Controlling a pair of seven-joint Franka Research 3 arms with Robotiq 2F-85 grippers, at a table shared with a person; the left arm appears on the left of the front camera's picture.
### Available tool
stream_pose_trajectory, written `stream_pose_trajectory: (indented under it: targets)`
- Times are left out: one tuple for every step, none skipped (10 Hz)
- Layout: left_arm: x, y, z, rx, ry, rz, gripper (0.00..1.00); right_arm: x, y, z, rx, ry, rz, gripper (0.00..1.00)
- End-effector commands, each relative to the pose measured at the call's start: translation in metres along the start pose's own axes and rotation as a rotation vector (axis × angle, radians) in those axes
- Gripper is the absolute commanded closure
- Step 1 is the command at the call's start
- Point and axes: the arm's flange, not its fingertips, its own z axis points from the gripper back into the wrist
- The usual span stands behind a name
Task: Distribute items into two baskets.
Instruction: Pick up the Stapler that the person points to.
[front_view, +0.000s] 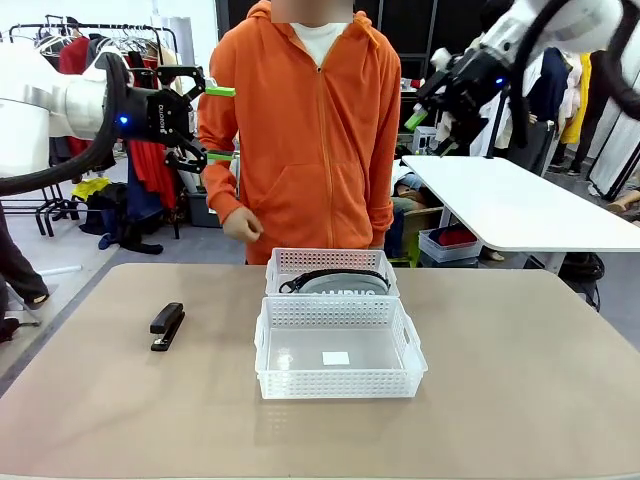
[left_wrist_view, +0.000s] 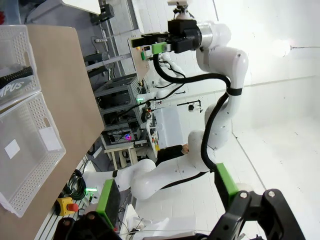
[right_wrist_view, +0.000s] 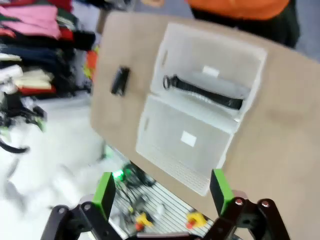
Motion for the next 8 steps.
stream_pose_trajectory:
  targets:
    - [-0.002,-0.002,0.0,-0.002,0.001,-0.003,0.0,-0.053,-0.014,0.004,0.032,-0.12,-0.027,0.0]
    - [-0.002,-0.002,0.0,-0.002,0.001,-0.003,0.0,-0.054,-0.016,0.002,-0.007,-0.108,-0.018,0.0]
    - [-0.002,-0.002,0.0,-0.002,0.001,-0.003,0.0,-0.017,-0.009,0.017,0.024,-0.065,-0.042,0.0]
    - [-0.002,-0.002,0.0,-0.002,0.001,-0.003,0.0,-0.017,-0.009,0.017,0.024,-0.065,-0.042,0.0]
    - [-0.002,-0.002,0.0,-0.002,0.001,-0.003,0.0,-0.017,-0.009,0.017,0.024,-0.065,-0.042,0.0]
    - [-0.002,-0.002,0.0,-0.002,0.001,-0.003,0.0,-0.017,-0.009,0.017,0.024,-0.065,-0.042,0.0]
    - [-0.002,-0.002,0.0,-0.002,0.001,-0.003,0.0,-0.017,-0.009,0.017,0.024,-0.065,-0.042,0.0]
    - [-0.002,-0.002,0.0,-0.002,0.001,-0.003,0.0,-0.022,-0.012,0.01,0.026,-0.071,-0.039,0.0]
